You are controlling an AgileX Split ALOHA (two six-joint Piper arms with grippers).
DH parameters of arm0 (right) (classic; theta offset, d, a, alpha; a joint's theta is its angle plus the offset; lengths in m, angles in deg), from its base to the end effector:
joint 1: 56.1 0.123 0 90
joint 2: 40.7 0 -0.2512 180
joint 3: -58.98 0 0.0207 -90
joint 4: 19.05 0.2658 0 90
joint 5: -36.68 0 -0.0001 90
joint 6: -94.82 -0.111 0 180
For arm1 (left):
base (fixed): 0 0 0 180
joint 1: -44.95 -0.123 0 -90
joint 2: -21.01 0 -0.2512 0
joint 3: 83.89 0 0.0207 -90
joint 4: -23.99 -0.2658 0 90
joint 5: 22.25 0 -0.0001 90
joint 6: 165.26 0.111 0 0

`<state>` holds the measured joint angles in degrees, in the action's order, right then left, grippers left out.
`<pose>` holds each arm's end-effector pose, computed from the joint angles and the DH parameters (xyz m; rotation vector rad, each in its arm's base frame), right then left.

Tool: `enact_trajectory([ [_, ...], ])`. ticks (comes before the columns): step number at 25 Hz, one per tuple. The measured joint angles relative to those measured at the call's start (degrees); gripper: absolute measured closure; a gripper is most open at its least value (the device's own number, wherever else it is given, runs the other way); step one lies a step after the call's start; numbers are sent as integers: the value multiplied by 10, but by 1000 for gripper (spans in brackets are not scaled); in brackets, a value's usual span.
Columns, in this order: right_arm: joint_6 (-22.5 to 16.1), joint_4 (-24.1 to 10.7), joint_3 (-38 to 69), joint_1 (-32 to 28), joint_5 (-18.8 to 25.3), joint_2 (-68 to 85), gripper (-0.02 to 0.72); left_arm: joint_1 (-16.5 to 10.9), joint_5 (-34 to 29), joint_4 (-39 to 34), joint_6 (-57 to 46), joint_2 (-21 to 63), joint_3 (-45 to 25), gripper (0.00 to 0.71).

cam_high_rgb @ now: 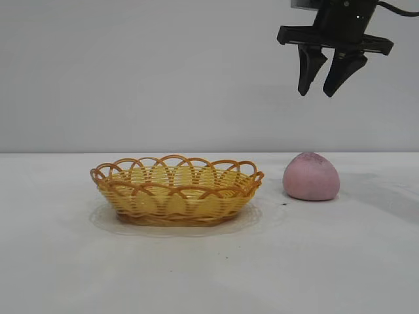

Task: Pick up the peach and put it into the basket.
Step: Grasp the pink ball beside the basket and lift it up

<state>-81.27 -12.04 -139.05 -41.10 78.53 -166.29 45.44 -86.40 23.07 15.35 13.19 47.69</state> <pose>0.4443 0.1284 0.1717 -0.3403 2.5911 0.2077 0.0563 0.0011 0.2659 0.0188 2.1011 0.0207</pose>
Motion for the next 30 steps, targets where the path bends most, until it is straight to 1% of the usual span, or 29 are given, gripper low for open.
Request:
enact_trajectory([
  [3,7,1,0,0,11,0,407,0,-1,0,0,0,0,431],
  [6,21,9,0,0,37,0,407,0,-1,0,0,0,0,431],
  [10,58,47,0,0,89,0,407,0,-1,0,0,0,0,431],
  [15,84,81,0,0,165,-20,407,0,-1,0,0,0,0,431],
  [18,100,108,0,0,195,-40,407,0,-1,0,0,0,0,431],
  [21,121,137,-1,1,210,-63,407,0,-1,0,0,0,0,431],
  [22,123,140,-1,2,212,-71,407,0,-1,0,0,0,0,431],
  [23,125,140,-1,6,212,-79,407,0,-1,0,0,0,0,431],
  [25,127,125,-1,14,209,-96,407,0,-1,0,0,0,0,431],
  [26,127,113,-1,19,207,-102,517,0,-1,0,0,0,0,431],
  [27,127,102,-3,24,206,-106,580,0,-1,0,0,0,0,431],
  [28,127,95,-6,27,203,-106,626,0,-1,0,0,0,0,431],
  [29,127,94,-7,29,202,-106,653,0,-1,0,0,0,0,431],
  [30,127,94,-7,30,200,-102,642,0,-1,0,0,0,0,431],
])
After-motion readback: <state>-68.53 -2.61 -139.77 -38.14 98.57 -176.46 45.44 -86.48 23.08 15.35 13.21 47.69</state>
